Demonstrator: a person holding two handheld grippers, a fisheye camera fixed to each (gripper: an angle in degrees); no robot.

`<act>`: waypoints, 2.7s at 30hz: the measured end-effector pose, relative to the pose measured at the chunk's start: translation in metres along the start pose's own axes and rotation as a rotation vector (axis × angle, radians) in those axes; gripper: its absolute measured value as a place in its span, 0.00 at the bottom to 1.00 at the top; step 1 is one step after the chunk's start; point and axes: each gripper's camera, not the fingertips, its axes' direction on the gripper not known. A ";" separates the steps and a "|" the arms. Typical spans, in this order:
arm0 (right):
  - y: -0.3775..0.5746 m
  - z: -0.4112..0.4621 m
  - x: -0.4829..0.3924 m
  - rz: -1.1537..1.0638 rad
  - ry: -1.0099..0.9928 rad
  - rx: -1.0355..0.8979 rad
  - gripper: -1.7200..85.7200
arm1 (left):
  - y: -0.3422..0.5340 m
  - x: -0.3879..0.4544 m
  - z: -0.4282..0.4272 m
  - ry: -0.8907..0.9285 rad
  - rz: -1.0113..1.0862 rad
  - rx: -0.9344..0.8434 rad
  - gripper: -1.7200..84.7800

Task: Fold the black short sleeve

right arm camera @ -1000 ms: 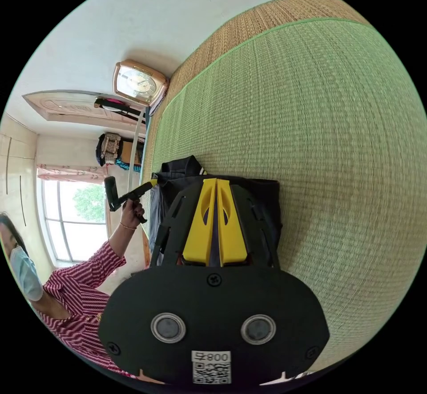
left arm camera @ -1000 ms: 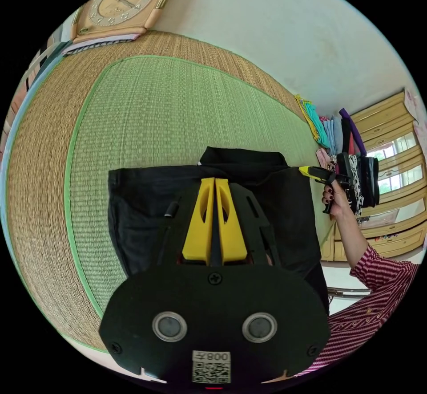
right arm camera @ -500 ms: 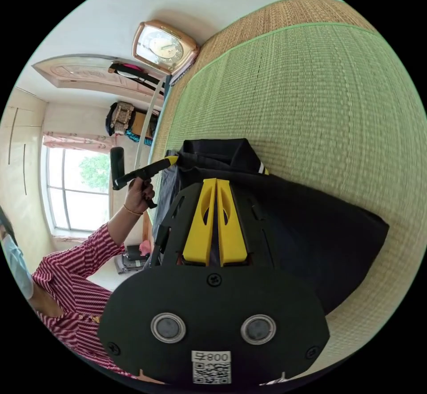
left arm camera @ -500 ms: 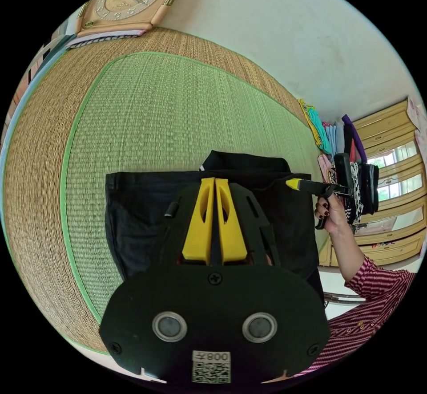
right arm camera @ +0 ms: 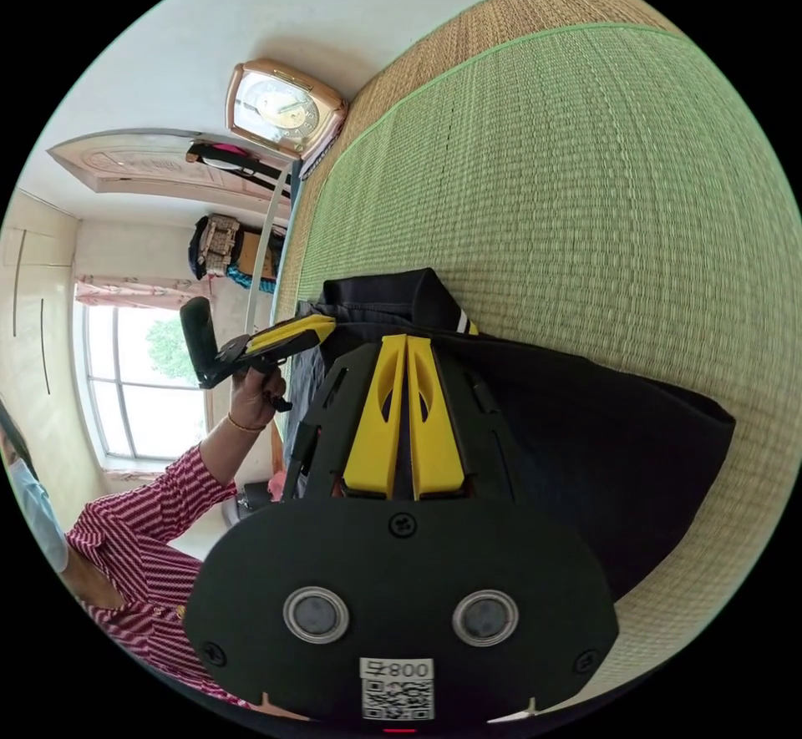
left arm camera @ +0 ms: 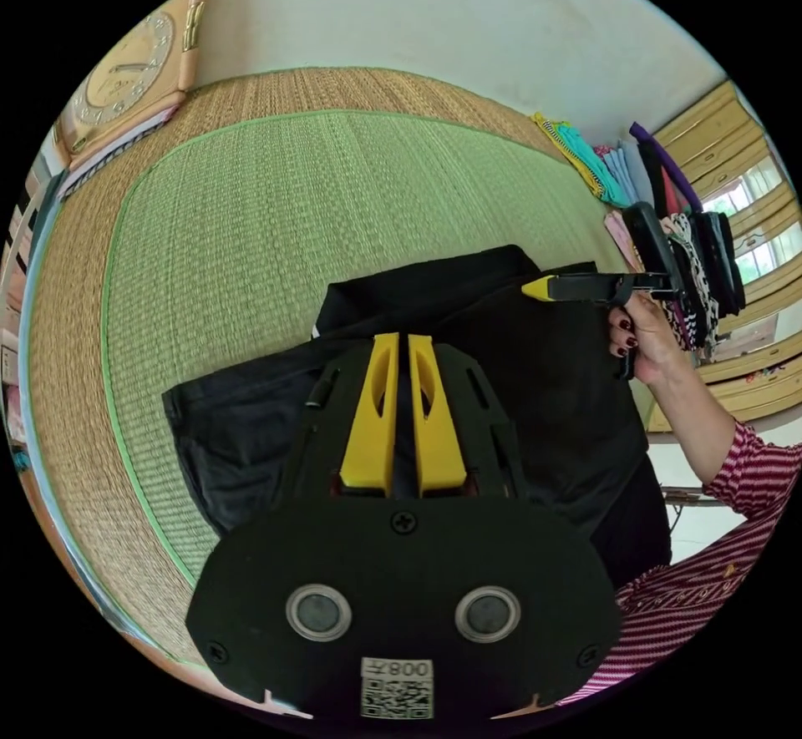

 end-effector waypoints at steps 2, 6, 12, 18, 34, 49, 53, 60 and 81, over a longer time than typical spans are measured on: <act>-0.001 -0.007 -0.003 -0.003 -0.001 0.000 0.02 | -0.001 -0.001 -0.001 -0.008 0.012 0.030 0.04; 0.006 -0.033 -0.016 -0.029 -0.001 0.032 0.02 | -0.005 -0.002 0.005 -0.022 0.032 0.061 0.04; 0.007 -0.047 -0.036 -0.068 0.083 0.004 0.02 | -0.007 -0.026 0.041 -0.026 -0.022 0.043 0.04; 0.010 -0.071 -0.025 -0.036 0.074 0.024 0.02 | 0.016 -0.044 0.039 0.002 -0.058 0.178 0.05; 0.081 -0.204 0.047 0.115 0.111 0.159 0.02 | 0.062 -0.143 0.139 -0.020 -0.230 0.078 0.02; 0.218 -0.333 0.050 0.116 0.029 0.190 0.04 | 0.236 -0.200 0.156 0.098 -0.454 0.164 0.07; 0.298 -0.362 0.059 0.170 0.041 0.181 0.07 | 0.308 -0.211 0.172 0.143 -0.564 0.165 0.10; 0.420 -0.394 0.069 0.263 0.022 0.175 0.10 | 0.355 -0.212 0.220 0.218 -0.617 0.153 0.11; 0.485 -0.398 0.066 0.255 0.071 0.108 0.06 | 0.336 -0.206 0.369 0.231 -0.587 0.110 0.04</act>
